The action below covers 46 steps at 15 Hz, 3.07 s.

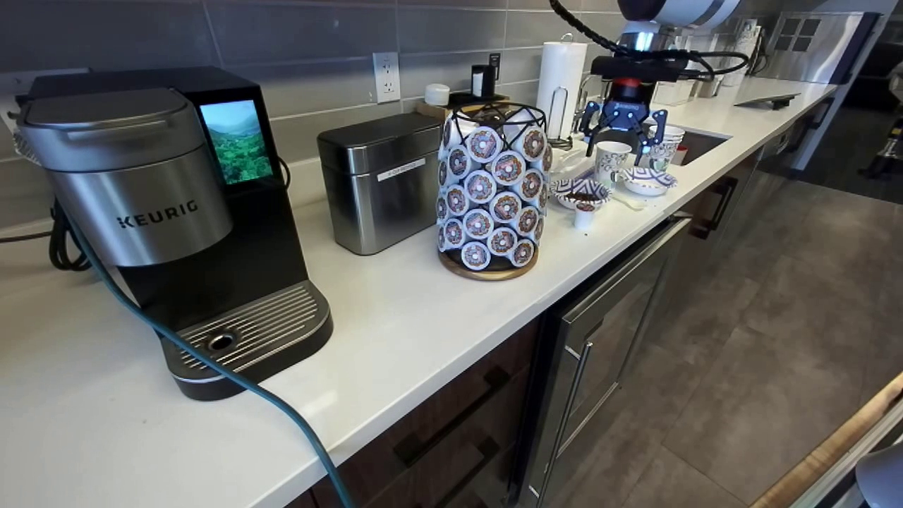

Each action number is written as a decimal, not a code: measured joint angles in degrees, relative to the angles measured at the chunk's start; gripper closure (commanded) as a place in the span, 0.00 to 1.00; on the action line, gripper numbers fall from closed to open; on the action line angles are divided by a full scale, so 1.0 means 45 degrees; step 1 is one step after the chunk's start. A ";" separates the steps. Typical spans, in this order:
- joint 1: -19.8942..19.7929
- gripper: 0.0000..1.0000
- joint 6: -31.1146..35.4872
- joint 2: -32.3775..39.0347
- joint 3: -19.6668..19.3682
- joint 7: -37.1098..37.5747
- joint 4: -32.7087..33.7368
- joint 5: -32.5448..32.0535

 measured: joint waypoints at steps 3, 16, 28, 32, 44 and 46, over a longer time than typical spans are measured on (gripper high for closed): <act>0.0010 0.00 0.0913 0.0420 0.0067 -0.0055 -0.0093 -0.1028; 0.0009 0.00 0.3113 0.1999 0.0237 -0.0515 -0.0359 -0.0875; 0.0001 0.03 0.3106 0.2659 0.0335 -0.0512 -0.0220 0.0258; 0.0000 0.13 0.3106 0.2860 0.0338 -0.0510 -0.0021 0.0342; -0.0002 0.19 0.3054 0.3051 0.0273 -0.0505 0.0357 0.0401; -0.0003 0.12 0.2975 0.3051 0.0255 -0.0498 0.0376 0.0401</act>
